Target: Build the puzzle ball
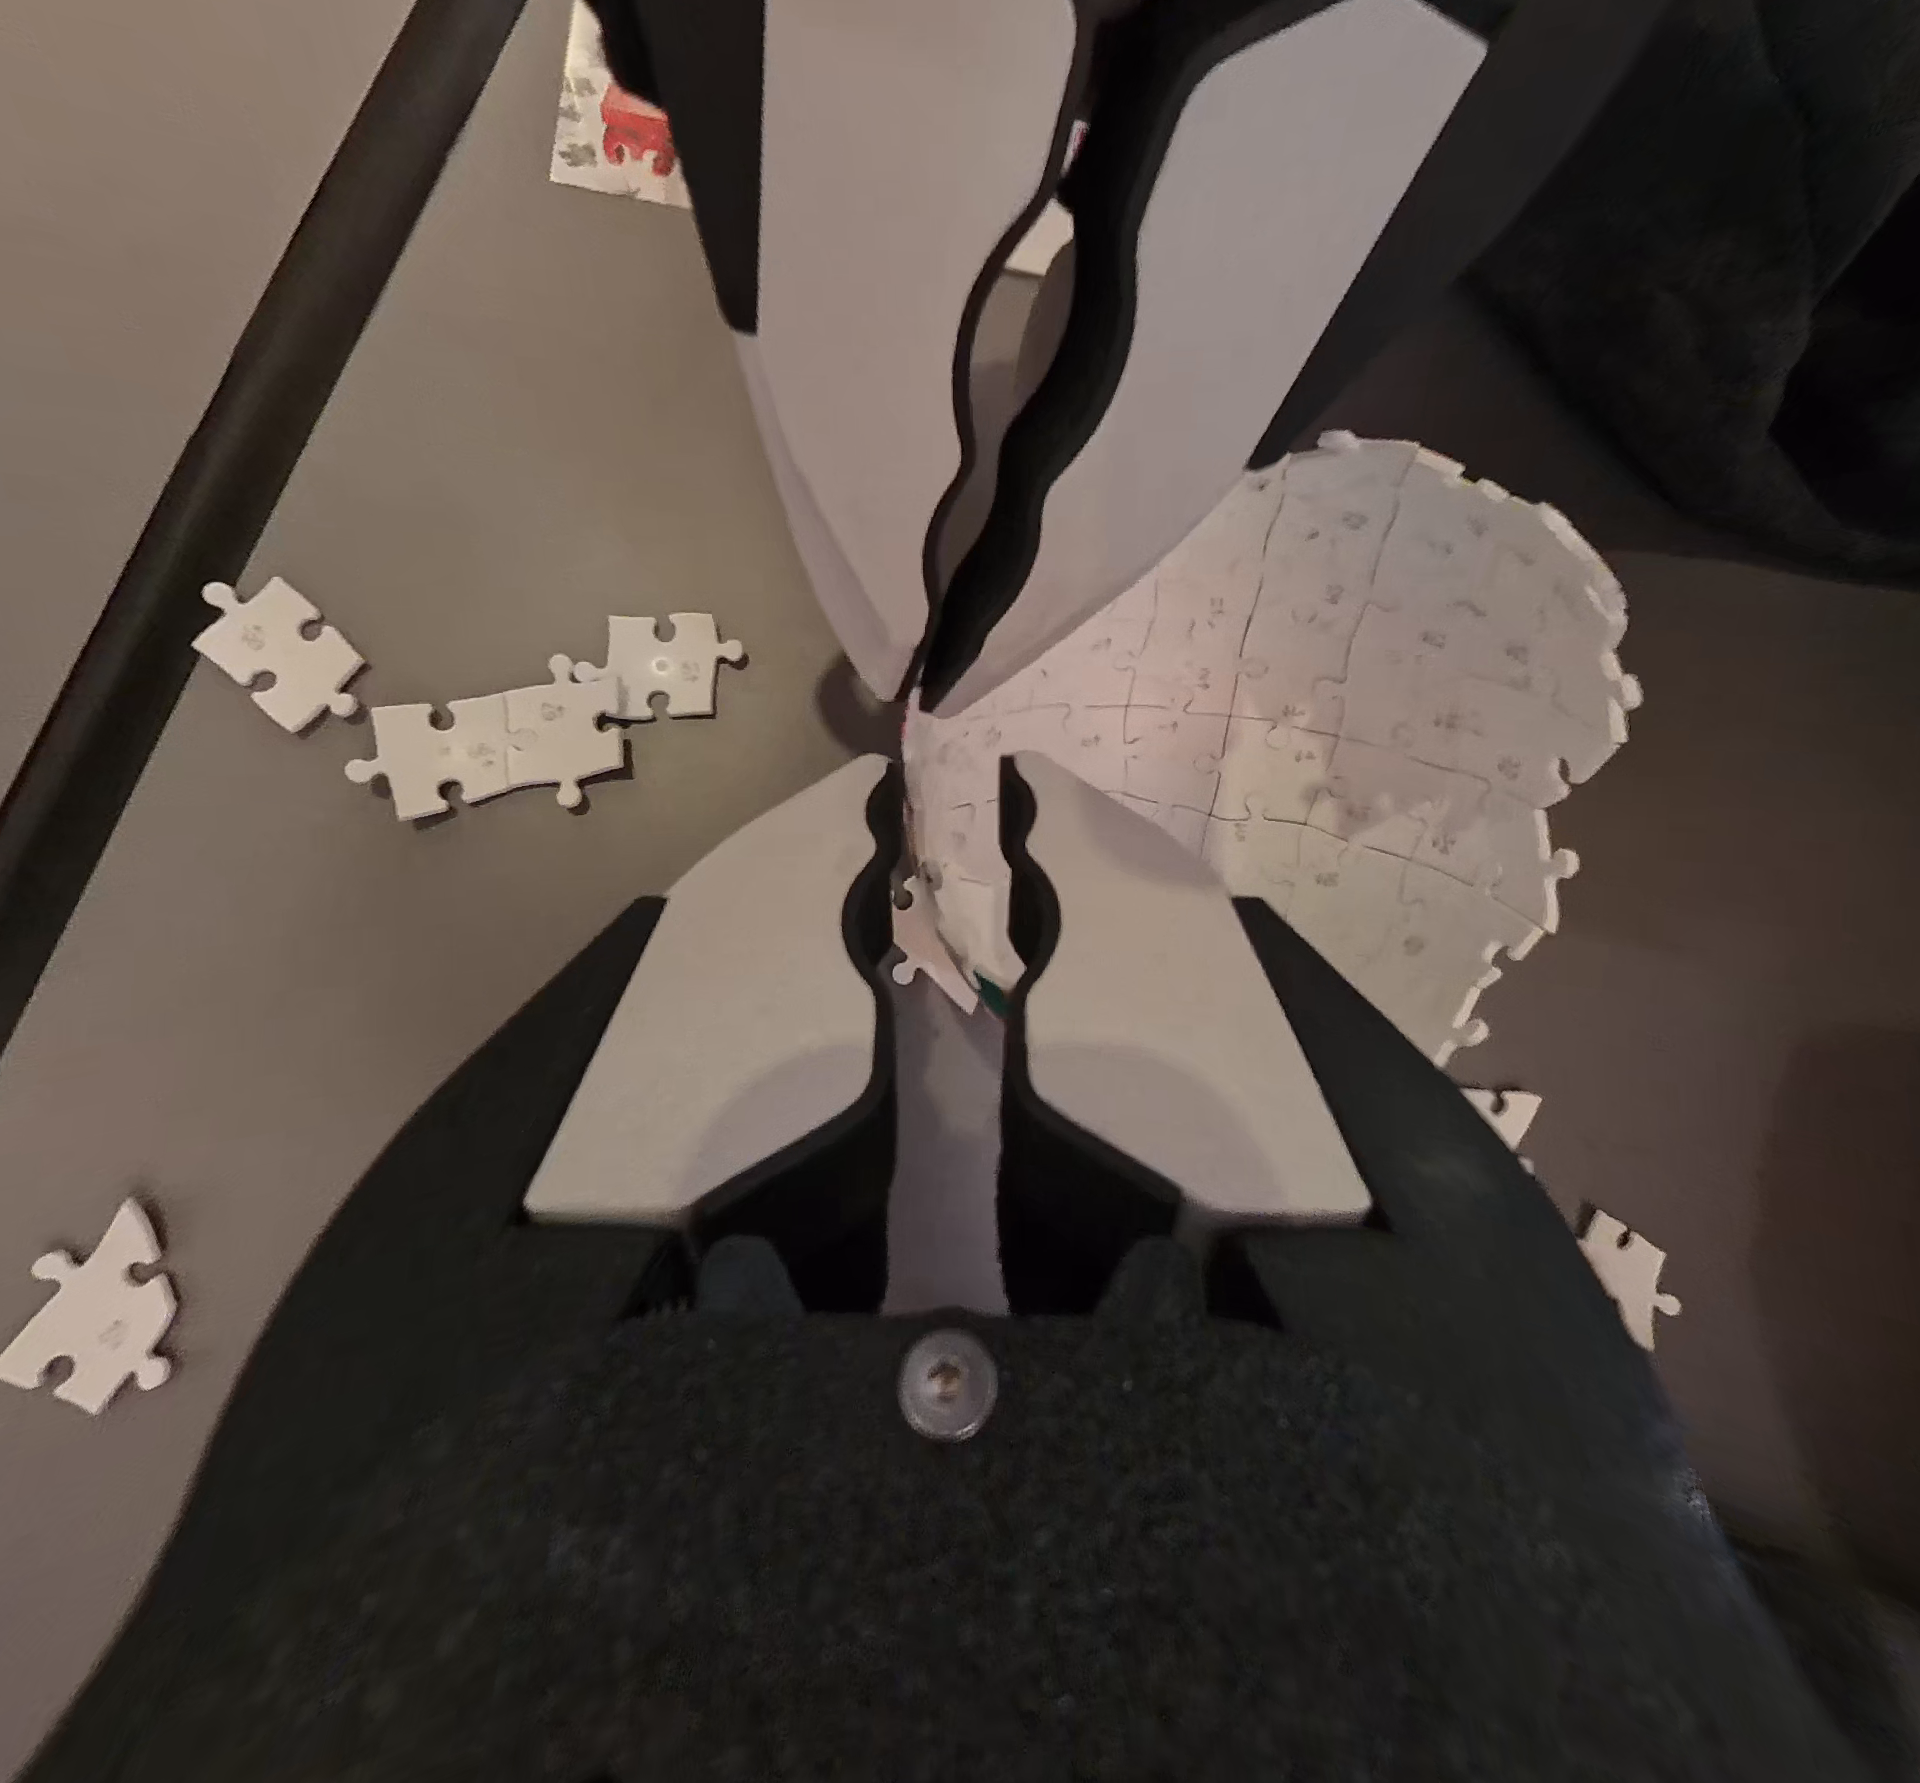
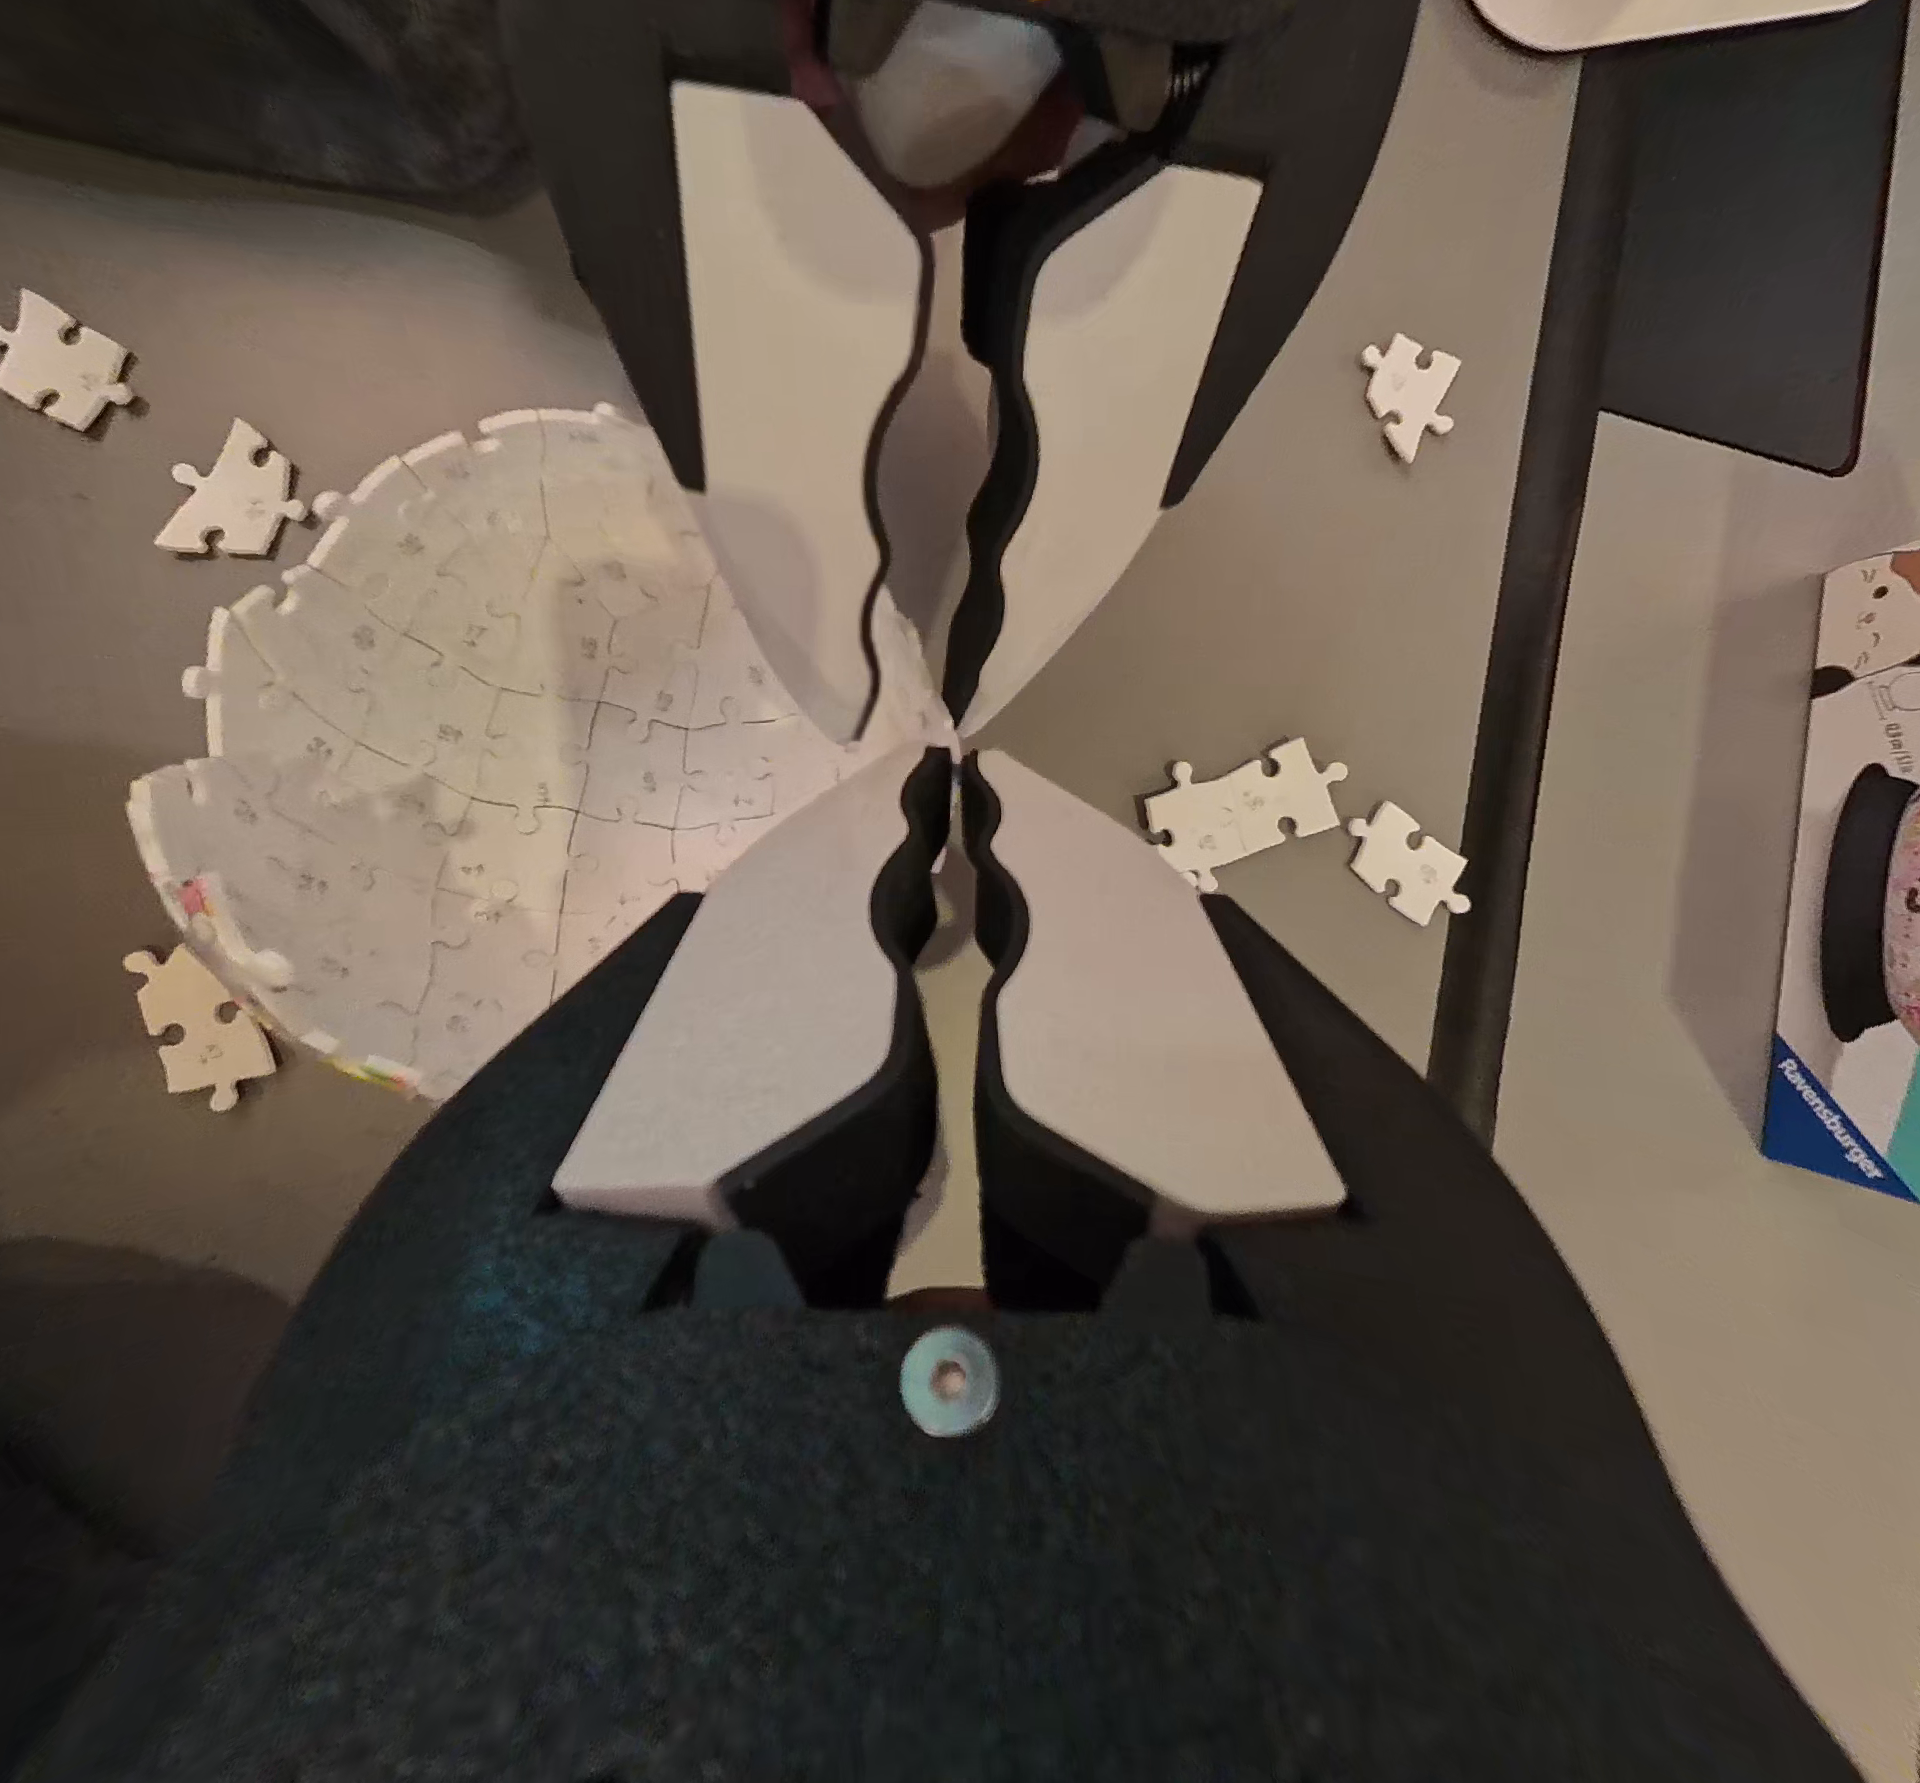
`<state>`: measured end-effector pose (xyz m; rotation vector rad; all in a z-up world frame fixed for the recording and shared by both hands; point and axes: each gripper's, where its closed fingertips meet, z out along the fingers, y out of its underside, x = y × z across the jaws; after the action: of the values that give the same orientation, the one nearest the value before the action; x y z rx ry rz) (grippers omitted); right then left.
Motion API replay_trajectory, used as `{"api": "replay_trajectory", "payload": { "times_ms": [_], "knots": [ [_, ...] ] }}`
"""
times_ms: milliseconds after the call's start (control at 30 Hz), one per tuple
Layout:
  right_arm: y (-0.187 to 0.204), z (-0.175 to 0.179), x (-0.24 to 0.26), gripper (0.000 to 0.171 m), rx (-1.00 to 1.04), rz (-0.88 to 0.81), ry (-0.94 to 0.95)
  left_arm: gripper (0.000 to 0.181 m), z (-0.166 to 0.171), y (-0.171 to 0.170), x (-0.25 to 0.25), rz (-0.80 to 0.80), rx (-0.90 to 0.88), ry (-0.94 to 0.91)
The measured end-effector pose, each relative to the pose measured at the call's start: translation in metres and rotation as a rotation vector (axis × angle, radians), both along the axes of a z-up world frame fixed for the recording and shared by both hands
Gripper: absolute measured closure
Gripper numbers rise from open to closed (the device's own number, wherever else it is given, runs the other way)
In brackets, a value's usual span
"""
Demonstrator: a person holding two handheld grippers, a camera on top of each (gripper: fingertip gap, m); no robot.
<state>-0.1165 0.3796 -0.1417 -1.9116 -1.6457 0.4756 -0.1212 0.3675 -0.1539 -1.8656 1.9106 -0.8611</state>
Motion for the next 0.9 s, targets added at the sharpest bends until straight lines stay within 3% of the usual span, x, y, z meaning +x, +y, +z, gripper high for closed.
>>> {"api": "replay_trajectory", "payload": {
  "times_ms": [267,700,800,900],
  "knots": [
    [-0.0008,0.0030,-0.0023,0.170,-0.006,0.013,0.041,0.178,-0.0012,0.0047,-0.0009,0.003,0.018,-0.011],
    [-0.0071,0.0018,0.0007,0.168,0.022,0.057,0.011,0.179,-0.0015,0.0033,0.0007,-0.025,0.070,-0.017],
    [-0.0046,-0.0003,0.0022,0.154,0.019,0.035,-0.010,0.179,-0.0014,0.0034,0.0007,-0.024,0.072,-0.018],
    [-0.0032,-0.0001,0.0013,0.164,0.027,0.037,-0.015,0.179,-0.0015,0.0036,0.0005,-0.024,0.078,-0.017]
  ]
}}
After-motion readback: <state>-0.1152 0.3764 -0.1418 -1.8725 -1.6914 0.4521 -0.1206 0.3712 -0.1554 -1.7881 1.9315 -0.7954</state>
